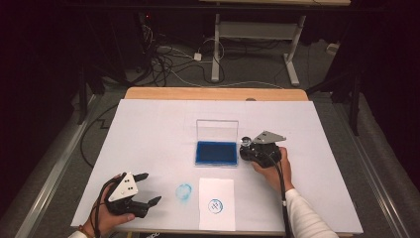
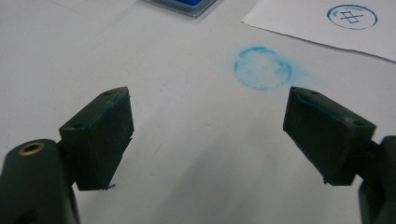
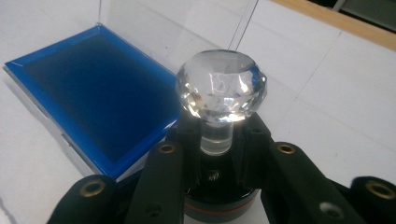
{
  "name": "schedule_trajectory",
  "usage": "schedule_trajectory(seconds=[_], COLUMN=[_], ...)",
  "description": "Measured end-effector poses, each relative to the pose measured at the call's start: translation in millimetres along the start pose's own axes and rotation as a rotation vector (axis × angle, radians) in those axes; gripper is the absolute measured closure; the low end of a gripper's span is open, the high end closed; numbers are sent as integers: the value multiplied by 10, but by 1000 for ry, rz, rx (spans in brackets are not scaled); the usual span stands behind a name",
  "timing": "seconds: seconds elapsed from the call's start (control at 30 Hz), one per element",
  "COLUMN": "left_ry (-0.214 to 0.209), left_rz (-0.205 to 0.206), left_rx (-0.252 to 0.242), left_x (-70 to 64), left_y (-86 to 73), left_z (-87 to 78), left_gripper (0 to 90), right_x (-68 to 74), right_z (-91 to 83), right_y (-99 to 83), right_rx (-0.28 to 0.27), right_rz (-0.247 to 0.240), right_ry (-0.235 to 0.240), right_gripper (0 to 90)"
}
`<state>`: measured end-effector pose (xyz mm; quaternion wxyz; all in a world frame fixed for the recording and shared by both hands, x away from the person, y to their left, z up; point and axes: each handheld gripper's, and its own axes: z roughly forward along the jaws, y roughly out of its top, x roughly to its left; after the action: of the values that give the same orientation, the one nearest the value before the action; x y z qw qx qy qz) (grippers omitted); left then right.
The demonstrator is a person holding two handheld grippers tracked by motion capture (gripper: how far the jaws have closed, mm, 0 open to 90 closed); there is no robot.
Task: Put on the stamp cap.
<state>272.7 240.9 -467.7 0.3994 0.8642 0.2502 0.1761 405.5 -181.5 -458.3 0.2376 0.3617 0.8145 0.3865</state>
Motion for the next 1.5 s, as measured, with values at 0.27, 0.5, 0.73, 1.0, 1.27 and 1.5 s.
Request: schedule_trajectory(seconds=[0.27, 0.5, 0.73, 1.0, 1.27, 1.5], left_ry=[-4, -3, -2, -3, -2, -7], left_rz=[6, 5, 6, 7, 6, 8], left_rx=[1, 4, 4, 9, 9, 14], left_x=[-12, -8, -15, -14, -8, -10], left_y=[3, 4, 12, 12, 10, 12], left_z=[-3, -6, -7, -3, -3, 8], left_gripper=[156, 156, 156, 156, 156, 156], right_x=[-37, -52, -64, -66, -62, -51], right_z=[-20, -39, -86, -120, -155, -199], right_y=[-23, -35, -39, -26, 5, 27], right_rx=[23, 41, 20, 9, -42, -68], right_rz=[8, 10, 11, 6, -5, -11], right_ry=[19, 19, 14, -21, -36, -42], right_gripper=[721, 673, 541, 390, 347, 323])
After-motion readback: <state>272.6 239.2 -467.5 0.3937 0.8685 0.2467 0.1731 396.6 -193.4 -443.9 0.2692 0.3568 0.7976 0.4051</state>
